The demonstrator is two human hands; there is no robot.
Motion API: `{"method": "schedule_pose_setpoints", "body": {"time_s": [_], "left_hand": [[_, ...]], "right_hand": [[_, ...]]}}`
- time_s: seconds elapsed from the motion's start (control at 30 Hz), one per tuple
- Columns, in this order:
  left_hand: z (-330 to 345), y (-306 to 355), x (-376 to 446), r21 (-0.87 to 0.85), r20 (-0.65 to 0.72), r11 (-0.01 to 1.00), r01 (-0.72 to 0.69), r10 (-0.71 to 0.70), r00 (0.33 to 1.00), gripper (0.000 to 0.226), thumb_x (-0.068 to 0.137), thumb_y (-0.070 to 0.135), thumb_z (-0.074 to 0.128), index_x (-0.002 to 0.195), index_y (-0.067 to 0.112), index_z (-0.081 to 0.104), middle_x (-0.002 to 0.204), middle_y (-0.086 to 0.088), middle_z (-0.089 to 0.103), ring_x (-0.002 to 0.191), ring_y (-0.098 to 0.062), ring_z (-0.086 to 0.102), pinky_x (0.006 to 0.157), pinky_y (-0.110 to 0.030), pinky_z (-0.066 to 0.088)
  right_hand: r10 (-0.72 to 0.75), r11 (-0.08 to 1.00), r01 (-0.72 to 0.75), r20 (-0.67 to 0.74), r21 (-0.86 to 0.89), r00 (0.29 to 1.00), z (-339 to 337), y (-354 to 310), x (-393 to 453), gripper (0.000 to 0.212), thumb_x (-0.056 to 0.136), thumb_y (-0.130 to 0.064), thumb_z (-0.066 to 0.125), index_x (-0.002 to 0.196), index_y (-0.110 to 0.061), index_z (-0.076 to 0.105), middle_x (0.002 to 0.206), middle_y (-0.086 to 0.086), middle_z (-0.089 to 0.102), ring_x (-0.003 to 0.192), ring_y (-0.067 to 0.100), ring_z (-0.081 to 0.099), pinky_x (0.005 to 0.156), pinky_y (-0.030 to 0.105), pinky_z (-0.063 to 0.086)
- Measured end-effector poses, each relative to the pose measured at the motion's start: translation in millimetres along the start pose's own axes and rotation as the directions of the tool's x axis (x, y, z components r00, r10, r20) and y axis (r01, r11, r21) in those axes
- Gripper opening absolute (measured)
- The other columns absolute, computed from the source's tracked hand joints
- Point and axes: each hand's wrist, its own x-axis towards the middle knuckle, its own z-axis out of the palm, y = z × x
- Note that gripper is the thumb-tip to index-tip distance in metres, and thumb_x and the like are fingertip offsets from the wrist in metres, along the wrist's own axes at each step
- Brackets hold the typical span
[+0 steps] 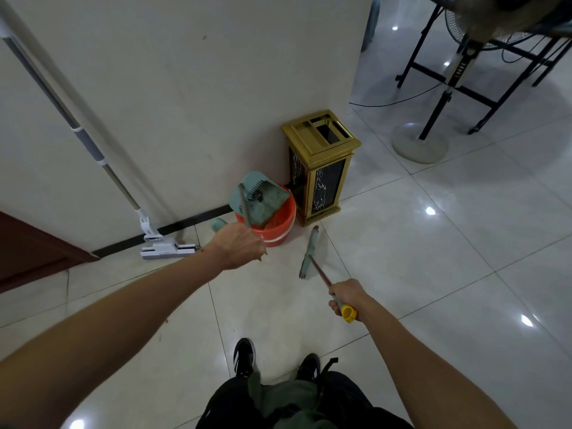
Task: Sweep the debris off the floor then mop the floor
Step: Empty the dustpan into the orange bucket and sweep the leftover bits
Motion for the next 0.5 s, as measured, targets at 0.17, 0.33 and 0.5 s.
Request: {"method": "schedule_pose_setpoints", "body": {"time_s": [0.17, 0.33, 0.5], "left_hand": [[4, 14, -4, -0.004, 0.072, 1.000, -0.002, 0.002, 0.997, 0.009, 0.096, 0.022, 0.063, 0.098, 0.021, 0.072, 0.092, 0.001, 0.075, 0.084, -0.024, 0.074, 0.063, -0.032, 0.050], [0, 12, -10, -0.080, 0.096, 0.993, 0.087, -0.079, 0.992, 0.019, 0.099, 0.017, 0.058, 0.114, 0.020, 0.069, 0.104, -0.001, 0.074, 0.095, -0.026, 0.073, 0.068, -0.034, 0.052], [-7, 2, -28, -0.242, 0.069, 0.925, 0.292, -0.284, 0.956, 0.024, 0.100, 0.020, 0.055, 0.121, 0.026, 0.062, 0.111, -0.001, 0.072, 0.092, -0.026, 0.071, 0.065, -0.035, 0.046]], "right_hand": [[-0.003, 1.000, 0.003, 0.005, -0.008, 1.000, -1, 1, 1, 0.023, 0.092, 0.002, 0.055, 0.112, 0.011, 0.053, 0.090, 0.030, 0.062, 0.055, 0.024, 0.059, 0.043, 0.025, 0.048], [-0.011, 1.000, 0.012, 0.011, -0.016, 1.000, -2, 3, 0, 0.022, 0.091, 0.003, 0.055, 0.111, 0.012, 0.053, 0.092, 0.031, 0.061, 0.054, 0.025, 0.059, 0.043, 0.026, 0.048], [-0.025, 0.999, 0.026, 0.028, -0.039, 0.999, 6, 1, -1, 0.015, 0.091, 0.003, 0.054, 0.105, 0.009, 0.052, 0.086, 0.029, 0.062, 0.056, 0.026, 0.060, 0.047, 0.029, 0.049]]}}
